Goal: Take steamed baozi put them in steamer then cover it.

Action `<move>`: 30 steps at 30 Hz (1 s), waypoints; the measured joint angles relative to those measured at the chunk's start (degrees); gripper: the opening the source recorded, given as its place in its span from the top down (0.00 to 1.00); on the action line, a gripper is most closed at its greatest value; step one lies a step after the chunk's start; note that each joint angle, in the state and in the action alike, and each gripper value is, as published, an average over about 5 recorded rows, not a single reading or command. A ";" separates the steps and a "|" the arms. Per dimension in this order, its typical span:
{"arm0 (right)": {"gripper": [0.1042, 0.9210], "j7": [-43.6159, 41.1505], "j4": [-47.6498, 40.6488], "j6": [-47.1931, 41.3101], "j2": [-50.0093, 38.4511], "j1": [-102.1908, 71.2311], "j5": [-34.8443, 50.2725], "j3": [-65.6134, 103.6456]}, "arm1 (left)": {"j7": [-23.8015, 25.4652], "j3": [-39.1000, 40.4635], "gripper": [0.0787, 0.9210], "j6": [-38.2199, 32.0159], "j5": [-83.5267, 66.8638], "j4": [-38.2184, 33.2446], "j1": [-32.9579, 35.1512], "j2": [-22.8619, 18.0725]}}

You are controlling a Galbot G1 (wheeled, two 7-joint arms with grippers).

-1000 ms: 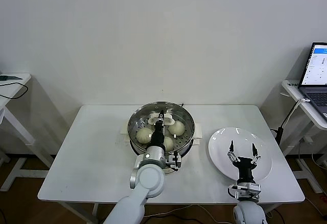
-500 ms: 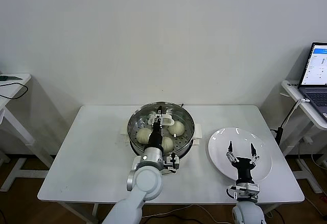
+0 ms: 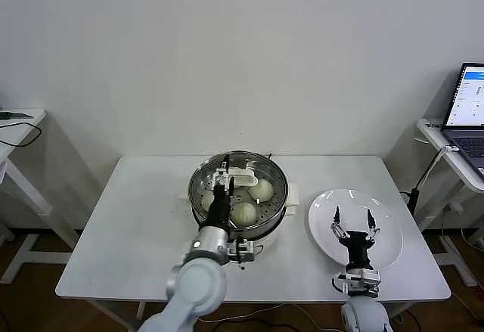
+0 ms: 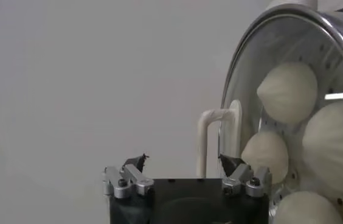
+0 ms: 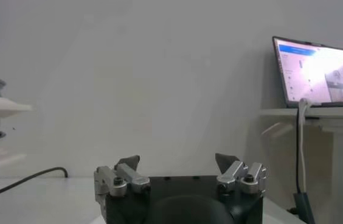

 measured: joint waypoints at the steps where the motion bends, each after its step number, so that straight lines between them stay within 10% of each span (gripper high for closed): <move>1: 0.12 0.06 0.26 -0.36 -0.13 -0.16 0.06 -0.14 | -0.11 -0.42 0.12 -0.04 -0.96 -1.20 0.50 0.58; 12: 0.12 -1.18 3.90 -3.61 -0.93 -2.58 3.46 -1.14 | -7.95 -14.92 0.12 -6.02 -23.17 -8.06 7.45 3.35; 30: 0.12 -1.78 7.81 -5.90 -1.52 -6.28 6.58 -1.02 | -12.91 -35.72 0.12 -33.70 -69.51 11.04 11.33 2.12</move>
